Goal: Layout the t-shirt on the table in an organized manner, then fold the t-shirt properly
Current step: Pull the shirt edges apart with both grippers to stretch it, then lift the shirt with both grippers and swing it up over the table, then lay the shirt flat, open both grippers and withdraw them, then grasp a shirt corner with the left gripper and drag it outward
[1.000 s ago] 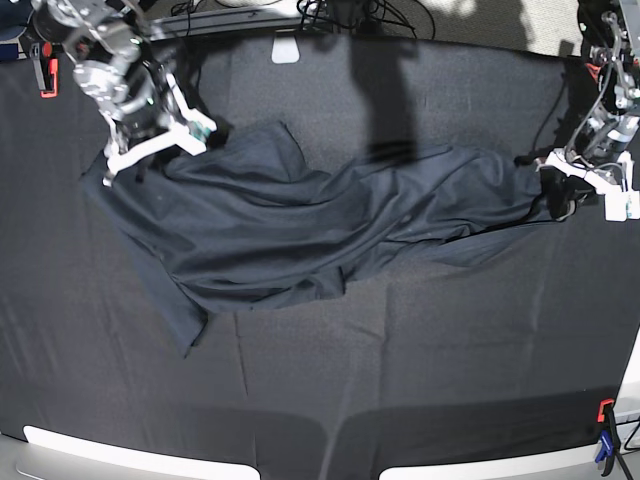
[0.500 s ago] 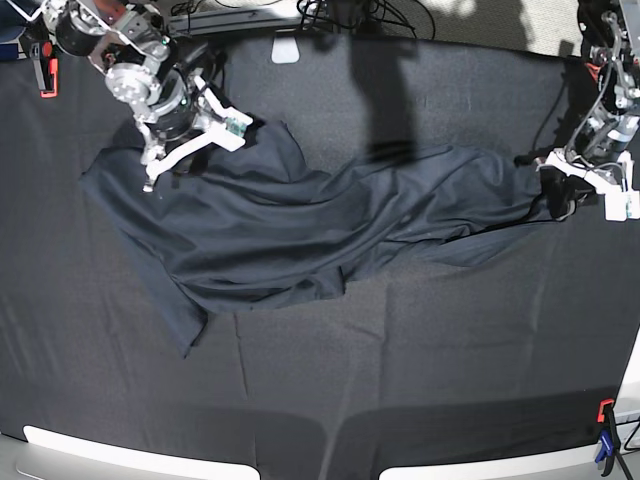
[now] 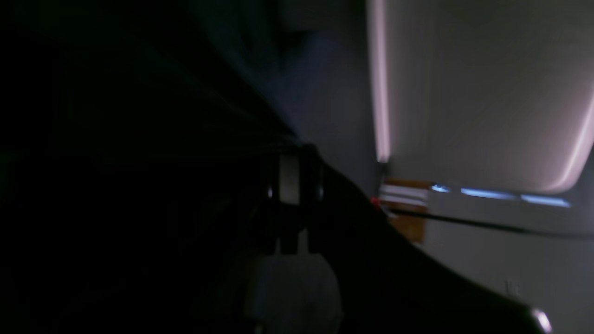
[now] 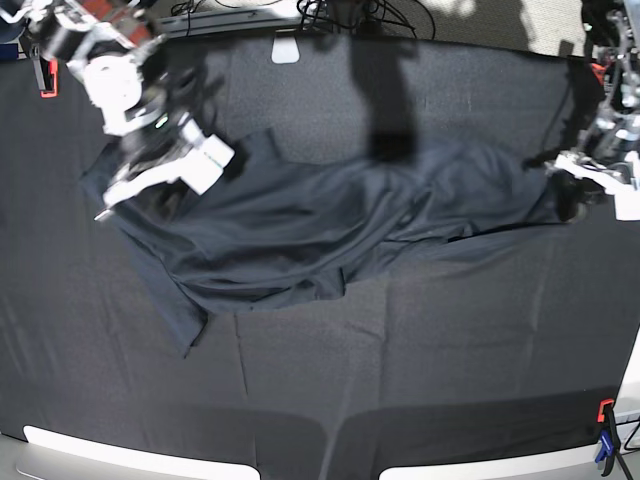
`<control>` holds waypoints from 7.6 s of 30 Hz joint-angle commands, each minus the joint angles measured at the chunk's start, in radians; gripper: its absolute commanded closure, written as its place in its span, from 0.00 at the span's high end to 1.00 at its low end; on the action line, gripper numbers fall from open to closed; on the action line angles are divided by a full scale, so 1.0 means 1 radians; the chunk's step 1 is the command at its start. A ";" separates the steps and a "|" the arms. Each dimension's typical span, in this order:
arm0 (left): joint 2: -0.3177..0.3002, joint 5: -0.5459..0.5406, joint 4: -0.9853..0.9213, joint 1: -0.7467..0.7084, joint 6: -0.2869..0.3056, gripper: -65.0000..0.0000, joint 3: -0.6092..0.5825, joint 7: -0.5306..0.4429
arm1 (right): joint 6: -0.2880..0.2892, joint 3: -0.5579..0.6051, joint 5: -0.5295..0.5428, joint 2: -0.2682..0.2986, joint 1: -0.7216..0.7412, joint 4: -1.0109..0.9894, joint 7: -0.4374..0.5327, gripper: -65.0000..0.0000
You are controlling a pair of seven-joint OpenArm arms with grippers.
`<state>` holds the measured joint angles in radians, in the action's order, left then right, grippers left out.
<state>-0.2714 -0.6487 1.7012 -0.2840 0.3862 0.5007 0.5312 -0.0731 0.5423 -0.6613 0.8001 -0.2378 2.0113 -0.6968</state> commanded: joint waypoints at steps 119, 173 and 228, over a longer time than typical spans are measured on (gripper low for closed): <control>-0.132 -0.006 0.012 -0.298 0.018 0.17 0.069 0.272 | 0.634 -0.956 0.954 -0.157 -0.308 -0.207 -0.370 0.00; -0.100 0.255 -1.126 0.990 0.072 0.43 -0.681 -0.164 | 0.610 -0.954 1.328 -0.160 0.243 -0.422 -0.298 0.49; -0.026 0.552 -1.346 1.120 -0.424 0.00 -0.681 -0.681 | 0.611 -0.954 1.380 -0.160 0.243 -0.422 -0.291 0.49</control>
<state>-0.2855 -0.0994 0.3408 0.7929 -0.0193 -0.1825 -0.1196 0.5346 -0.4023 0.7074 0.6151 -0.0135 1.5745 -1.0138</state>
